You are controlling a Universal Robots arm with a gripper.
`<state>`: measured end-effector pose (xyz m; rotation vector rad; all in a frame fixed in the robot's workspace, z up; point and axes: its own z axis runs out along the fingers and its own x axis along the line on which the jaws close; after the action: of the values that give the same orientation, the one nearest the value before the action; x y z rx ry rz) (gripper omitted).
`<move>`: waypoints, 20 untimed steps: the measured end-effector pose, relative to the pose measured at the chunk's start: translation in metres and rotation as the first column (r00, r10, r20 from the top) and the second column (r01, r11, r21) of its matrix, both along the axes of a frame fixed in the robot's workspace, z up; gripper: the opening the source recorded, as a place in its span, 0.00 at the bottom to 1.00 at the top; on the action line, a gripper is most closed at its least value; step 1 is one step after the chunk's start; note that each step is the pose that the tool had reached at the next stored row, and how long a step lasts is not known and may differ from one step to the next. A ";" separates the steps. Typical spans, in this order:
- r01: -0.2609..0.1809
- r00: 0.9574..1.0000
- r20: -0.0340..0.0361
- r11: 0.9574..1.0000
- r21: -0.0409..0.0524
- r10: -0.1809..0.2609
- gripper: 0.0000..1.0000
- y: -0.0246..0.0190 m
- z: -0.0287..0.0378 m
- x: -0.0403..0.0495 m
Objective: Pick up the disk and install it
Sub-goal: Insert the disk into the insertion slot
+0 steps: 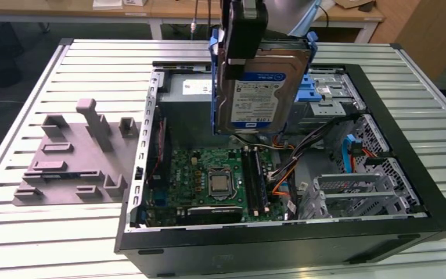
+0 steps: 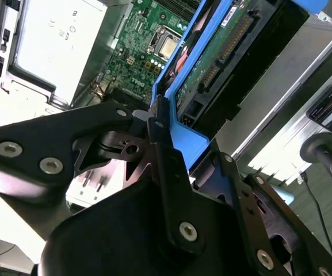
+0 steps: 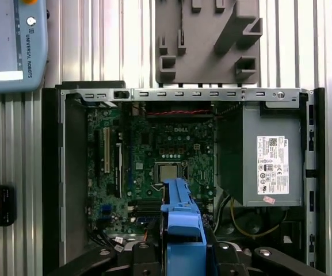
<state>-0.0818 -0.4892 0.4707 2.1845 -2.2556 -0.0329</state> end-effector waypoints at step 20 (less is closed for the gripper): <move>0.000 1.000 0.000 1.000 -0.005 0.000 0.36 -0.0300 -0.0005 0.0248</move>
<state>-0.0570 -0.5193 0.4702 2.1822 -2.2533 -0.0276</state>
